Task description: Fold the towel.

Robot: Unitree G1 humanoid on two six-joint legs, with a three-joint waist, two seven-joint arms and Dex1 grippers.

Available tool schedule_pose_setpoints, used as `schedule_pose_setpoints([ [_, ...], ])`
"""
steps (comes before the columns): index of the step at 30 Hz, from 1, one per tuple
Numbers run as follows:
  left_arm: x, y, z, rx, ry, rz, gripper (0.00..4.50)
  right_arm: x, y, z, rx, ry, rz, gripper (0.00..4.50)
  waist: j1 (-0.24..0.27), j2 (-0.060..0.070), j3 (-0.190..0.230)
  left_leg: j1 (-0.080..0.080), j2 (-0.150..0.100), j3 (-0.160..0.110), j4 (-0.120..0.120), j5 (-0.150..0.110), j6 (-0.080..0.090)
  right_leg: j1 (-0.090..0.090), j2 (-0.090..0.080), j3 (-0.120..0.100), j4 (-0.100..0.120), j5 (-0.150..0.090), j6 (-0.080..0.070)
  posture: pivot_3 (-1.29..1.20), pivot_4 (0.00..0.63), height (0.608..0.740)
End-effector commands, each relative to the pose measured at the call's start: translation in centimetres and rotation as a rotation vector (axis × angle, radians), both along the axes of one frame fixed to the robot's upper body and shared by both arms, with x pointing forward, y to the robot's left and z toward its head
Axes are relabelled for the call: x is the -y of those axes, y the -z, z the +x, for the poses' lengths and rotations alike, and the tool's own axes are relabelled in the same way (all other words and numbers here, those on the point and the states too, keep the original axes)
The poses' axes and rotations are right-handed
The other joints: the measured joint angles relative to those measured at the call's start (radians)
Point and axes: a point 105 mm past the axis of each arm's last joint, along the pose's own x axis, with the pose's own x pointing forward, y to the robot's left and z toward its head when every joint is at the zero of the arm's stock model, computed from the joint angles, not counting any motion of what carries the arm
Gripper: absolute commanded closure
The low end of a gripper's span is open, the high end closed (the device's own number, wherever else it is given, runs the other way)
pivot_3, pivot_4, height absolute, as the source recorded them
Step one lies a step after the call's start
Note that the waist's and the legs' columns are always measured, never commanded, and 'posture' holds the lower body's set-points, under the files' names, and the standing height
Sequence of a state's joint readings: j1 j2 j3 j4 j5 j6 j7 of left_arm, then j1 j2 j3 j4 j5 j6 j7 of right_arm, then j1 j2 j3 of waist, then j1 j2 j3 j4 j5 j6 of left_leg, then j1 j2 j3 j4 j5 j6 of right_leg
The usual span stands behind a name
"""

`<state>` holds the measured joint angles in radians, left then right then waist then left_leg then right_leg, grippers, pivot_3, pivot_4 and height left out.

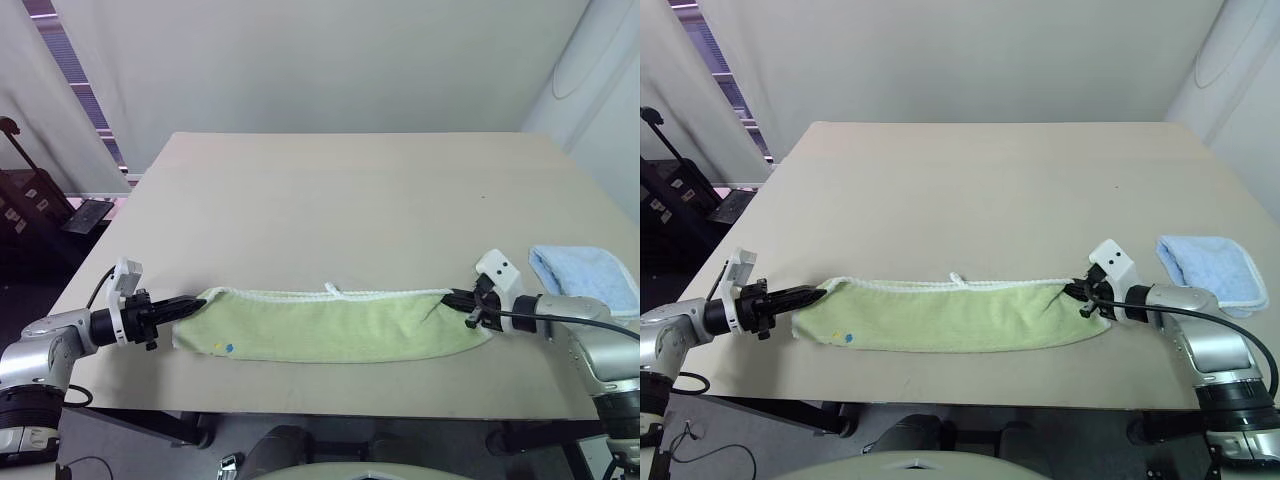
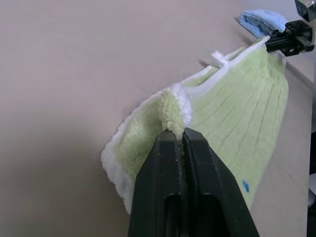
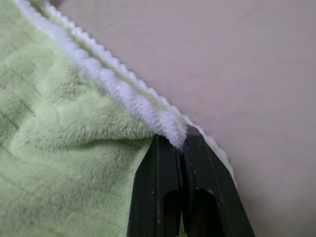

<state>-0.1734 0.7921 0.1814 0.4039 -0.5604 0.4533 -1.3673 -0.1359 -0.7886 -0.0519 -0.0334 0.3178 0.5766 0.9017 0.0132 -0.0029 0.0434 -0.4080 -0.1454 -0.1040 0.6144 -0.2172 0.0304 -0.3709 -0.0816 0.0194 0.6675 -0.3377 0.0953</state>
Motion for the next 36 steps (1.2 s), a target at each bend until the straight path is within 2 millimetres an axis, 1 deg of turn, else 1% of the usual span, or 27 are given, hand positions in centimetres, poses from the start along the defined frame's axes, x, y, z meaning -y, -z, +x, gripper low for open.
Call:
schedule_pose_setpoints([
  [1,-0.1,-0.6,0.5,0.029,-0.009,-0.006,4.46,-0.4,-0.8,0.8,0.041,-0.009,-0.005,4.5,0.0,0.0,0.0,0.0,0.0,0.0,0.0,0.0,0.0,0.0,0.0,0.0,0.0,0.0,0.0,0.0,0.0,0.74],
  [5,-0.5,-0.7,1.3,0.061,-0.055,-0.005,3.44,-0.6,-1.4,1.6,0.071,0.016,0.024,3.54,0.0,-0.001,-0.001,0.0,0.0,0.0,0.001,0.0,-0.001,0.0,0.0,0.0,0.001,0.001,0.0,0.0,0.0,0.74],
  [7,-0.7,-0.4,1.7,0.073,-0.073,0.02,2.69,-0.7,-1.6,1.6,0.077,0.006,0.033,2.8,0.0,-0.001,-0.001,0.0,0.0,0.0,0.001,0.001,-0.001,0.0,0.0,0.0,0.002,0.001,0.0,0.0,0.0,0.74],
  [10,-0.8,-0.6,2.0,0.086,-0.08,0.016,1.58,-0.5,-1.9,1.7,0.078,0.019,0.045,1.69,0.0,-0.001,-0.001,0.0,0.0,0.0,0.001,0.001,-0.001,0.0,0.0,0.0,0.002,0.002,0.002,0.0,0.0,0.74],
  [12,-1.1,-1.3,2.2,0.102,-0.096,-0.007,0.85,-0.3,-3.0,1.7,0.096,0.047,0.086,0.97,0.0,-0.001,-0.001,0.0,0.0,0.0,0.001,0.001,-0.001,-0.001,0.0,0.0,0.002,0.002,0.002,0.0,0.0,0.74],
  [13,-1.3,-1.7,2.4,0.113,-0.108,-0.016,0.52,0.1,-4.0,1.9,0.106,0.093,0.135,0.64,0.0,-0.001,-0.001,0.0,0.0,0.0,0.001,0.001,-0.001,-0.001,0.0,0.0,0.002,0.002,0.002,0.0,0.0,0.74],
  [14,-1.4,-2.0,2.6,0.121,-0.115,-0.021,0.52,0.4,-4.9,1.9,0.1,0.131,0.196,0.64,0.0,-0.001,-0.001,0.0,0.0,0.0,0.001,0.001,-0.001,-0.001,0.0,0.0,0.002,0.002,0.002,0.0,0.0,0.74],
  [16,-1.2,-3.6,3.1,0.166,-0.117,-0.051,0.52,0.9,-6.7,1.6,0.068,0.191,0.356,0.64,0.0,-0.001,-0.001,0.0,0.0,0.0,0.001,0.001,-0.001,-0.001,0.0,0.0,0.002,0.002,0.002,0.0,0.0,0.74],
  [18,-0.8,-5.5,3.5,0.203,-0.095,-0.097,0.52,1.2,-7.9,0.7,0.028,0.213,0.484,0.64,0.002,-0.001,-0.001,0.0,0.0,0.0,0.001,0.001,-0.001,-0.001,0.0,0.001,0.003,0.002,0.002,0.0,0.0,0.74],
  [19,-0.5,-6.0,3.5,0.209,-0.087,-0.109,0.52,1.3,-8.1,0.3,0.014,0.219,0.513,0.64,0.002,-0.002,-0.002,0.0,0.0,0.0,0.001,0.001,-0.001,-0.001,0.0,0.0,0.003,0.002,0.002,0.0,0.0,0.74],
  [22,1.5,-7.9,3.3,0.244,0.023,-0.128,0.52,2.6,-8.0,-1.6,-0.057,0.296,0.668,0.64,0.002,-0.004,-0.003,0.0,0.0,0.0,0.0,0.001,-0.001,-0.001,0.0,0.0,0.002,0.002,0.002,0.0,0.0,0.74],
  [25,3.5,-8.7,2.8,0.252,0.118,-0.143,0.52,3.8,-7.4,-3.4,-0.109,0.365,0.736,0.64,0.001,-0.004,-0.003,0.0,0.0,0.0,0.0,0.0,0.0,0.0,0.0,0.001,0.001,0.002,0.002,0.0,0.0,0.74],
  [27,5.3,-8.5,1.9,0.233,0.212,-0.136,0.52,4.4,-6.8,-5.1,-0.198,0.404,0.829,0.64,-0.001,-0.002,-0.003,0.0,0.0,0.0,0.0,0.0,0.0,-0.001,0.0,0.001,0.001,0.002,0.002,0.0,0.0,0.74],
  [30,7.1,-6.8,0.4,0.192,0.338,-0.073,0.52,5.0,-5.2,-7.3,-0.323,0.469,0.909,0.64,-0.003,0.001,-0.005,0.0,0.0,0.0,0.0,0.0,0.0,0.0,0.0,0.002,0.002,0.002,0.002,0.0,0.0,0.74],
  [32,7.7,-5.7,-0.1,0.173,0.383,-0.048,0.52,5.1,-4.5,-8.4,-0.369,0.496,0.942,0.64,-0.004,0.003,-0.007,0.001,0.0,0.0,0.0,0.0,0.0,0.0,0.0,0.003,0.002,0.002,0.001,0.0,0.0,0.74],
  [34,8.0,-5.2,-0.1,0.169,0.39,-0.049,0.52,5.2,-4.1,-8.9,-0.397,0.518,0.966,0.64,-0.003,0.005,-0.007,0.001,0.0,0.0,0.0,0.0,0.0,0.0,0.0,0.003,0.001,0.0,-0.002,0.0,0.0,0.74],
  [36,8.4,-4.4,0.0,0.165,0.404,-0.043,0.52,5.7,-2.0,-9.7,-0.452,0.612,0.962,0.64,-0.001,0.005,-0.008,0.0,0.0,0.0,0.0,0.0,0.0,0.0,0.0,0.003,0.001,0.0,-0.002,0.0,0.0,0.74],
])
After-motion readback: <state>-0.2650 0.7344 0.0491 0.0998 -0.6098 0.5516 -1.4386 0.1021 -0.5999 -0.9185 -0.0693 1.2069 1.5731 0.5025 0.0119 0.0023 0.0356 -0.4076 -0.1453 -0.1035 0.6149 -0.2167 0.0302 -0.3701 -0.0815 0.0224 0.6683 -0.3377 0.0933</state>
